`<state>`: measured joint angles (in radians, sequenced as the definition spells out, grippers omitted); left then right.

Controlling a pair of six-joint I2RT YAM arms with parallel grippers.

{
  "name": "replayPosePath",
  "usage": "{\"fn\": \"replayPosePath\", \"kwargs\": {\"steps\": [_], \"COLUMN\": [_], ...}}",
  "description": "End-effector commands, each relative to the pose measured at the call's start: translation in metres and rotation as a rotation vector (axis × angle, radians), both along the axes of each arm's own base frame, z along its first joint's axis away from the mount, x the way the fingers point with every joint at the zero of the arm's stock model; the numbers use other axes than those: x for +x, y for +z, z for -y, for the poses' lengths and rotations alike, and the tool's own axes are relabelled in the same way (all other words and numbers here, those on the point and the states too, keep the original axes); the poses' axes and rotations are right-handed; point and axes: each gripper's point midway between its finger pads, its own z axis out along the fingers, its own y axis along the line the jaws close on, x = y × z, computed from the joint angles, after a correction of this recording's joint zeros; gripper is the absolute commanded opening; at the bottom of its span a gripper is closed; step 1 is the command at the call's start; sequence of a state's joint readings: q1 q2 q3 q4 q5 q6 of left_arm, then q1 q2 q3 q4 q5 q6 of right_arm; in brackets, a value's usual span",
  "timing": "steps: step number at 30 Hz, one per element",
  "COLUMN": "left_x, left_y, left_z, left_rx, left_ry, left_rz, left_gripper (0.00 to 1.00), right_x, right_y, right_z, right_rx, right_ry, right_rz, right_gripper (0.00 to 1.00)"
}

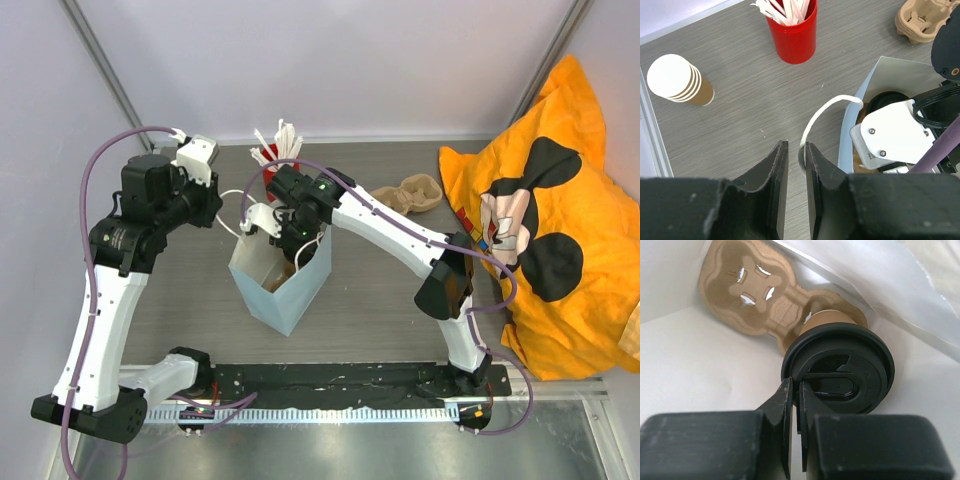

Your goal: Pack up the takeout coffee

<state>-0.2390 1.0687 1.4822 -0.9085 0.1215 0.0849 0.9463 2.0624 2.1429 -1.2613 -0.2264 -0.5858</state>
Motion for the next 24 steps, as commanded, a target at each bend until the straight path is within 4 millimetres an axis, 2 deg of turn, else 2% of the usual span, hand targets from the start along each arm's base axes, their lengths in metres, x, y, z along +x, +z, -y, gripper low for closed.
{"fn": "replayPosePath", "kwargs": {"steps": [1,6,8,13,24], "left_x": [0.002,0.003,0.006,0.013,0.016], "left_y": [0.014,0.012,0.012,0.007,0.006], "left_z": [0.000,-0.001,-0.007,-0.021,-0.024], "left_rx": [-0.028,-0.026,-0.016,0.010,0.006], "left_ry": [0.003,0.011,0.049,0.128,0.145], "left_rz": [0.056,0.053,0.058,0.058,0.061], "left_gripper": [0.24,0.24,0.23,0.14,0.13], "right_x": [0.001,-0.001,-0.001,-0.001,-0.001], "right_y": [0.008,0.005,0.007,0.010,0.001], "right_z": [-0.004,-0.003,-0.003,-0.003,-0.001], "right_rx": [0.029,0.020,0.023,0.030,0.004], "right_ry": [0.017,0.021,0.028,0.029,0.037], "right_rz": [0.016,0.010,0.012,0.022,0.013], "right_gripper": [0.01,0.01,0.01,0.01,0.01]}}
